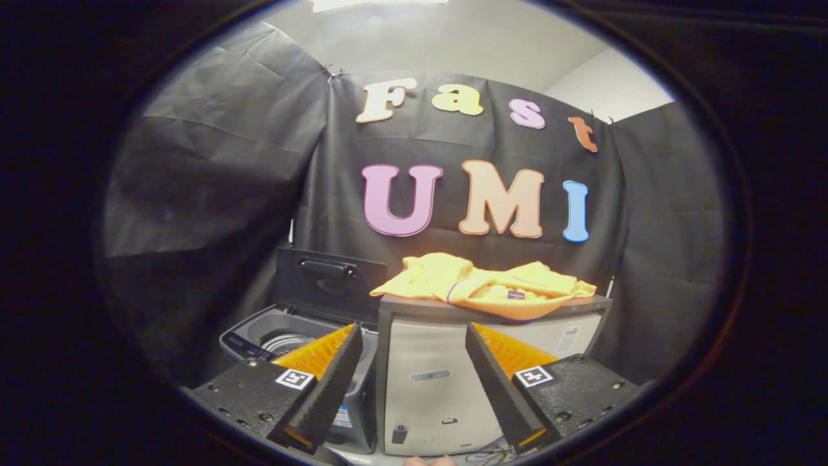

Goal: Put the clothes into the washing machine and then close the washing machine lid.

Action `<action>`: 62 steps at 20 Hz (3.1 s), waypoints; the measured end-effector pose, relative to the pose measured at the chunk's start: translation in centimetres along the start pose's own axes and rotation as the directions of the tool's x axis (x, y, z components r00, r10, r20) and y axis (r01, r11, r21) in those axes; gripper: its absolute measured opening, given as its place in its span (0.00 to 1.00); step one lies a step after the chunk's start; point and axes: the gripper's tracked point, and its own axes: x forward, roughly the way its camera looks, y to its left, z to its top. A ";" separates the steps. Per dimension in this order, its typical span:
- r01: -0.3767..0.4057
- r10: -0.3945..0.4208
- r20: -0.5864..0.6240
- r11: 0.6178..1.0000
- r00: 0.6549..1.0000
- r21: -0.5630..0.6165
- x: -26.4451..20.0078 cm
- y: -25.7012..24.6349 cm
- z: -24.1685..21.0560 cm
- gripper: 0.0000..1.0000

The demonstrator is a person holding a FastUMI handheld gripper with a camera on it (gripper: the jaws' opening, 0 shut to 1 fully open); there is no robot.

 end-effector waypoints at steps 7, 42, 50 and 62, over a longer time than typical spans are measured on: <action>0.043 -0.042 -0.026 0.999 0.999 0.008 5.6 -4.9 2.1 0.97; 0.068 0.002 -0.346 0.979 0.938 0.191 17.1 3.2 4.5 0.05; -0.070 0.129 -0.305 0.978 0.943 0.198 19.0 13.7 6.8 0.05; -0.184 0.268 -0.344 0.948 0.900 0.258 24.6 27.3 3.0 0.05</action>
